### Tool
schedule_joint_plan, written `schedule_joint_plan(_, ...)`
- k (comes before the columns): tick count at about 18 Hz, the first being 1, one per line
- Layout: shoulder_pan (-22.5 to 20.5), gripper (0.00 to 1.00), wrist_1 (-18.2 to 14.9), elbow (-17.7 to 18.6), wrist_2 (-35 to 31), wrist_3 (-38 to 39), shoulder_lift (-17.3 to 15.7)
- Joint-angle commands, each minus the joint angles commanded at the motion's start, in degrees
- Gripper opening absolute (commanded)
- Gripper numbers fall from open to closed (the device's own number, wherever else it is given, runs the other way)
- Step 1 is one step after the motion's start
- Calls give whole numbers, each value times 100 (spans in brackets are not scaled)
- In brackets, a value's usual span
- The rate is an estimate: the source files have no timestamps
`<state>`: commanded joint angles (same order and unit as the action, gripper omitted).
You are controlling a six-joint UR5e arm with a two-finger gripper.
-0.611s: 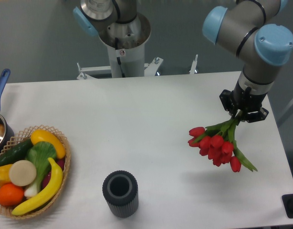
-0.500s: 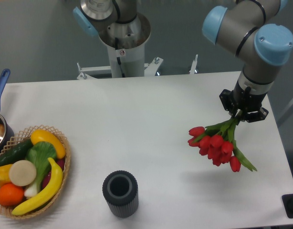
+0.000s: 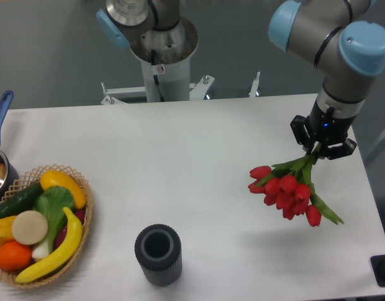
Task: Insert the flowers into the vase
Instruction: 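Carry the red tulips over the dark grey vase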
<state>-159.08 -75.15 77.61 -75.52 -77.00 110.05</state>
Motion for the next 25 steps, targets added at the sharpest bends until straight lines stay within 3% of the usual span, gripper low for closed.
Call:
schedule_joint_plan(4,70,17,148,52,1229,728,-167)
schedule_joint_plan(8,421,18,868,70,2154,1668,-159)
schedule_joint_plan(12,747,19,1844,35,2891,2443,60)
schedule_joint_plan(19,1064,19,2890,44,4596,3401,324)
schedule_joint_plan(23,1204,19,2961,-61,4721,3437,473)
schedule_joint_plan(25,1327,20,3172,-105,4756,3446,552)
